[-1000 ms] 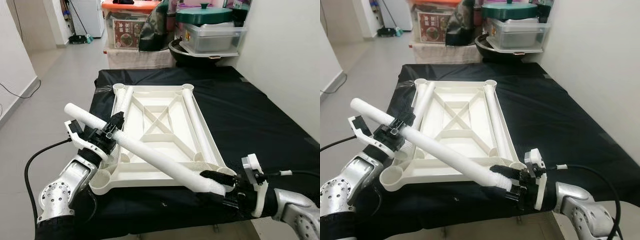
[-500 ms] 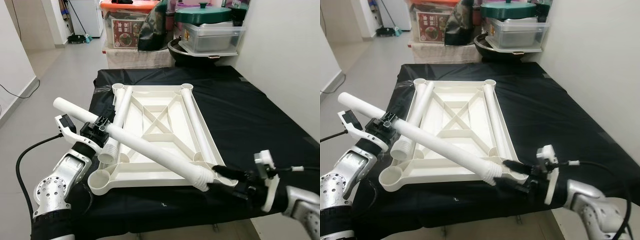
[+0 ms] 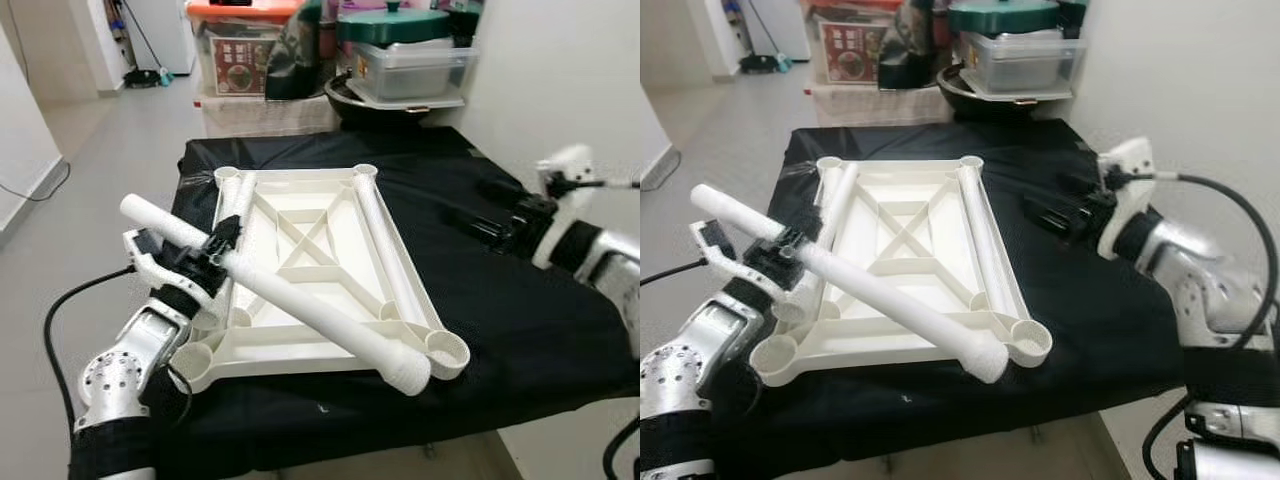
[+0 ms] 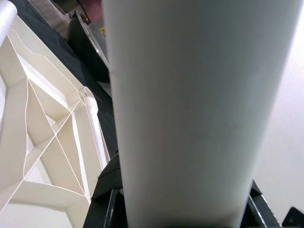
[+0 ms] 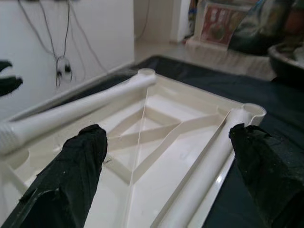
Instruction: Building children table
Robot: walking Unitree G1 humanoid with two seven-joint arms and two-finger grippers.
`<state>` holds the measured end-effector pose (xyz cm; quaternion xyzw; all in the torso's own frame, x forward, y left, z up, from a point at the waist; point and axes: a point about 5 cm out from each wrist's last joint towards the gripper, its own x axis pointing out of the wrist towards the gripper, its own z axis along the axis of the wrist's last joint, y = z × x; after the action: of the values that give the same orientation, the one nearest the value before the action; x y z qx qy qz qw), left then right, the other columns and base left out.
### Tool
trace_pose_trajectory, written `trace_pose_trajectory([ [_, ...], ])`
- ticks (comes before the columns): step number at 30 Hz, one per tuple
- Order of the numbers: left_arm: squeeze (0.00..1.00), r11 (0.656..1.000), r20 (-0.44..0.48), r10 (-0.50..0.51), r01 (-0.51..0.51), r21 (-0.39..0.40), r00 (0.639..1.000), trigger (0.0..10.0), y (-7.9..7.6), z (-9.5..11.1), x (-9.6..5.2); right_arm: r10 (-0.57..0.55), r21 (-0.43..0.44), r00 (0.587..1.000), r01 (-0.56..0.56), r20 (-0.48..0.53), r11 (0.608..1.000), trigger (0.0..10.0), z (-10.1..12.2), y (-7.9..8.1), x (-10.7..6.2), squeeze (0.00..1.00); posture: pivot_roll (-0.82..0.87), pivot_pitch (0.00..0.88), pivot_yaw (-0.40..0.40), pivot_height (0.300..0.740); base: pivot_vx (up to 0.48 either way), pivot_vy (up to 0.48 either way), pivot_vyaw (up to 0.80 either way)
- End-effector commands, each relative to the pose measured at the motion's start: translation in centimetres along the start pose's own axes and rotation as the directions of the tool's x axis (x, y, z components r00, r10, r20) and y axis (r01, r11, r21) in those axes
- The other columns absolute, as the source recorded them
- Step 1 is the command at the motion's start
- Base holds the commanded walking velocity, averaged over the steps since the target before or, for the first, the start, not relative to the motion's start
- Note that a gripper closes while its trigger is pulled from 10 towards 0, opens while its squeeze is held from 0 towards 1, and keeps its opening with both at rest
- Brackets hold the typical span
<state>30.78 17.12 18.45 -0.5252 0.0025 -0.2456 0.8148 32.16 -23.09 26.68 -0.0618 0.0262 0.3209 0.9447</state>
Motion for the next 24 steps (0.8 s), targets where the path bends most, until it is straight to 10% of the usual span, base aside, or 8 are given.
trace_pose_trajectory([
  [1,0.00,0.999,-0.004,-0.013,0.013,0.029,1.000,10.0,-0.4,0.1,0.1,0.008,-0.017,0.997,-0.010,-0.070,1.000,10.0,-0.5,0.8,0.9,0.00,0.03,0.000,-0.032,0.740,0.000,0.000,0.00],
  [7,0.00,0.999,-0.031,-0.023,0.024,0.047,0.999,10.0,-0.5,-0.4,0.4,0.188,0.009,0.941,-0.193,-0.283,0.981,10.0,-1.0,4.8,3.6,0.00,0.03,0.000,-0.031,0.740,0.000,0.000,0.00],
  [24,0.00,0.996,-0.063,-0.031,0.036,0.081,0.998,10.0,-1.0,-1.4,0.8,0.567,0.174,0.735,-0.545,-0.370,0.820,10.0,0.3,14.2,7.0,0.00,0.04,0.000,-0.040,0.740,0.000,0.000,0.00],
])
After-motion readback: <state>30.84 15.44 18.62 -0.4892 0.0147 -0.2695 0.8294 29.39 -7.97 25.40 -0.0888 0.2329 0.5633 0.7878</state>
